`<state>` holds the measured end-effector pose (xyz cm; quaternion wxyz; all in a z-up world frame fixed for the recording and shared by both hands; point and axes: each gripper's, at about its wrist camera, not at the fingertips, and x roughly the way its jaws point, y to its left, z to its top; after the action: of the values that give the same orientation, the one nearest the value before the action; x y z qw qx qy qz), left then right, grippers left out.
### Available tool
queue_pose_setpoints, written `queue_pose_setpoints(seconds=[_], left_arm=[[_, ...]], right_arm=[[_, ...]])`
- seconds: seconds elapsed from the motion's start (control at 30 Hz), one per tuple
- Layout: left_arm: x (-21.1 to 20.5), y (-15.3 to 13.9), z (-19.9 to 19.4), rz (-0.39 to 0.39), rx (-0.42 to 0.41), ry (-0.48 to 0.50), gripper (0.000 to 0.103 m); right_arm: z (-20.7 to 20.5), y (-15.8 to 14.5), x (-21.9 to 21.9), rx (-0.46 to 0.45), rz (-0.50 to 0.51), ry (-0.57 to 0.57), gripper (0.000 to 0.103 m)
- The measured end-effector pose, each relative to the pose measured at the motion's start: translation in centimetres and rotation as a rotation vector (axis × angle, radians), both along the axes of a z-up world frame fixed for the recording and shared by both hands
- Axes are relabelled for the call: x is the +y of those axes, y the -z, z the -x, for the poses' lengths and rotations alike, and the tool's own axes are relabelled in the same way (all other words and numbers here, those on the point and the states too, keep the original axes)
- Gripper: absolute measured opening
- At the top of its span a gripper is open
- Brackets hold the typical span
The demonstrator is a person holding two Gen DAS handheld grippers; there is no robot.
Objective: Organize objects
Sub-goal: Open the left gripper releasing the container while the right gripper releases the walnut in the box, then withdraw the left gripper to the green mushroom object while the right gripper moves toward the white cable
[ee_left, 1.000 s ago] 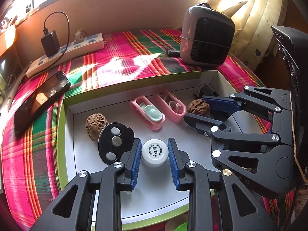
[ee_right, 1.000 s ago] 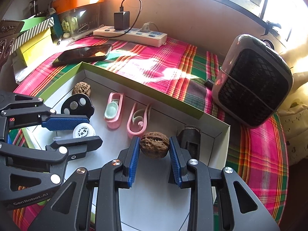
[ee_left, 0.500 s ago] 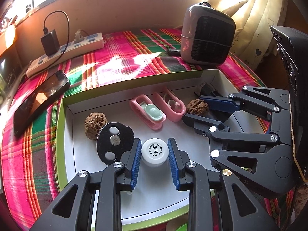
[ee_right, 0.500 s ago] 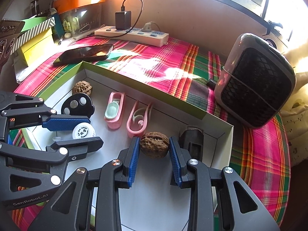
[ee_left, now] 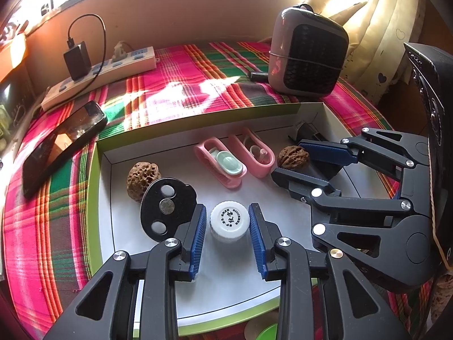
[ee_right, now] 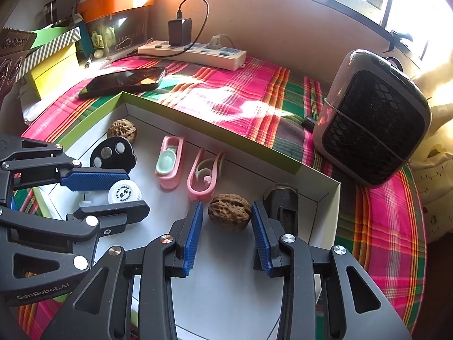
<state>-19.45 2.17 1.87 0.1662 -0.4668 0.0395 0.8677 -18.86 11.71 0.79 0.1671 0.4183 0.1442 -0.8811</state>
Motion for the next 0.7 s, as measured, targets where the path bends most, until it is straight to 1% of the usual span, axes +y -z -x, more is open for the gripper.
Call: queue_pose_setpoints(seconds=[0.07, 0.23, 0.7], left_arm=[[-0.1, -0.2, -0.2, -0.004, 0.004, -0.001, 0.030], [-0.3, -0.6, -0.6, -0.008, 0.012, -0.002, 0.033], [-1.1, -2.0, -2.6, -0.036, 0.038, -0.011, 0.033]], right_arm=[[-0.1, -0.1, 0.1, 0.000, 0.007, 0.003, 0.041], [-0.4, -0.5, 0.2, 0.012, 0.015, 0.010, 0.041], [-2.4, -2.1, 1.3, 0.040, 0.054, 0.045, 0.041]])
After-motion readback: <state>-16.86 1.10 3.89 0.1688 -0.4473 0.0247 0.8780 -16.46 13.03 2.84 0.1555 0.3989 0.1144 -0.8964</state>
